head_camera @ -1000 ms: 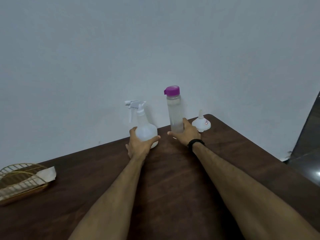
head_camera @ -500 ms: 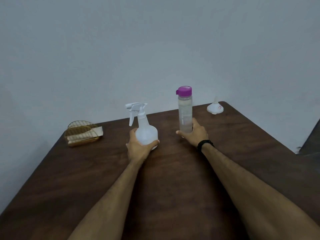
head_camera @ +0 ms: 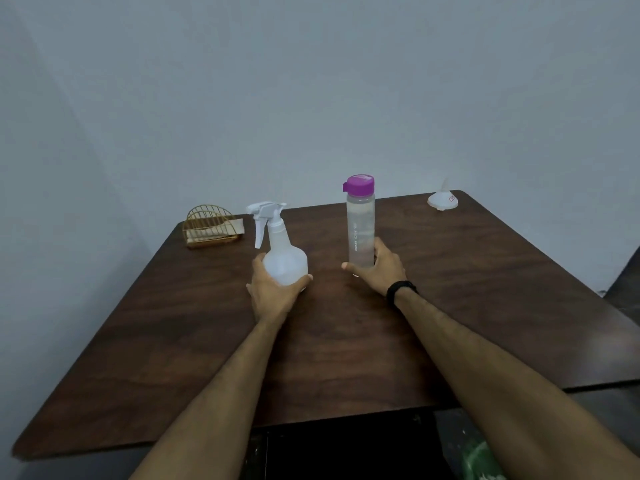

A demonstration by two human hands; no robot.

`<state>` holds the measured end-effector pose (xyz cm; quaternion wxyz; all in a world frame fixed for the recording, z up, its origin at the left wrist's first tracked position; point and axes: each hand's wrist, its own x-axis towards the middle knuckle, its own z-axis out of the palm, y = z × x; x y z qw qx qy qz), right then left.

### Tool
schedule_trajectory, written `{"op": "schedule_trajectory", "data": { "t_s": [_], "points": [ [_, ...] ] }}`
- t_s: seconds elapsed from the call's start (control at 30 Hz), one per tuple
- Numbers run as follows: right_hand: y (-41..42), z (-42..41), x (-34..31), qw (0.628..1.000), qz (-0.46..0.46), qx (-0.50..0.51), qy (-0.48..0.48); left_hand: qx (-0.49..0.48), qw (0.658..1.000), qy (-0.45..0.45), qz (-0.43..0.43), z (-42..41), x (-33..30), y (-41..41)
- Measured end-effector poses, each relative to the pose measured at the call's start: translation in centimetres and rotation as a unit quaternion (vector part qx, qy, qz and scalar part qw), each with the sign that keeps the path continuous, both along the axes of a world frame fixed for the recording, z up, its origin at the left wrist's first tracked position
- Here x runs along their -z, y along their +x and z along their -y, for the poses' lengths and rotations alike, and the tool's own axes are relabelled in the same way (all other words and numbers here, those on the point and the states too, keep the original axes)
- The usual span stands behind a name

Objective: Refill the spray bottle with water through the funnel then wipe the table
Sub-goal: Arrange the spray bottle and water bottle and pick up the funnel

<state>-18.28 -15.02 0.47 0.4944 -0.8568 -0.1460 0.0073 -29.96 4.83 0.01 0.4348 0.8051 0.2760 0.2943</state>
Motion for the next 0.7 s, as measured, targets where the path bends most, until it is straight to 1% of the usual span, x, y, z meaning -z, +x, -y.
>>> {"op": "schedule_trajectory", "data": {
  "t_s": [0.07, 0.13, 0.17, 0.2, 0.23, 0.27, 0.3, 0.37, 0.4, 0.43, 0.5, 0.53, 0.6, 0.67, 0.7],
  "points": [
    [-0.2, 0.1, -0.2, 1.0, -0.009, -0.008, 0.004, -0.026, 1.0, -0.008, -0.002, 0.4, -0.2, -0.5],
    [-0.6, 0.5, -0.6, 0.999, -0.028, -0.024, 0.034, -0.088, 0.996, 0.007, -0.006, 1.6, -0.6, -1.3],
    [-0.7, 0.7, -0.8, 0.997, -0.03, -0.034, 0.061, -0.112, 0.993, 0.042, 0.001, 2.4, -0.8, -1.9],
    [-0.7, 1.1, -1.1, 0.995, -0.027, -0.036, 0.087, -0.121, 0.988, 0.098, 0.016, 3.4, -0.8, -2.6],
    [-0.4, 1.7, -1.2, 0.994, -0.017, -0.02, 0.102, -0.111, 0.979, 0.164, 0.037, 4.5, -0.6, -3.1],
    [0.1, 2.4, -1.2, 0.995, 0.0, 0.008, 0.103, -0.08, 0.968, 0.228, 0.06, 5.6, -0.5, -3.4],
    [0.8, 3.3, -1.0, 0.995, 0.015, 0.039, 0.087, -0.029, 0.956, 0.281, 0.075, 6.8, -0.4, -3.6],
    [2.7, 5.8, -0.5, 0.997, 0.03, 0.073, 0.011, 0.109, 0.932, 0.339, 0.063, 9.4, -0.3, -3.2],
    [3.7, 7.4, -0.2, 0.995, 0.029, 0.074, -0.056, 0.176, 0.922, 0.342, 0.037, 10.7, -0.3, -2.6],
    [4.5, 8.9, 0.1, 0.988, 0.028, 0.068, -0.138, 0.232, 0.913, 0.336, 0.007, 12.0, -0.3, -1.8],
    [5.9, 12.0, 0.5, 0.957, 0.05, 0.05, -0.283, 0.311, 0.892, 0.323, -0.059, 14.4, -0.3, 0.4],
    [6.5, 13.4, 0.6, 0.943, 0.061, 0.046, -0.325, 0.338, 0.88, 0.322, -0.092, 15.5, -0.3, 1.6],
    [7.6, 15.8, 0.9, 0.928, 0.052, 0.05, -0.364, 0.373, 0.853, 0.331, -0.152, 17.2, -0.1, 4.5],
    [8.9, 17.1, 1.2, 0.918, 0.03, 0.054, -0.391, 0.376, 0.833, 0.345, -0.216, 18.2, 0.3, 7.3],
    [9.5, 17.4, 1.3, 0.916, 0.02, 0.056, -0.397, 0.367, 0.828, 0.352, -0.238, 18.5, 0.4, 8.7]
  ]
}}
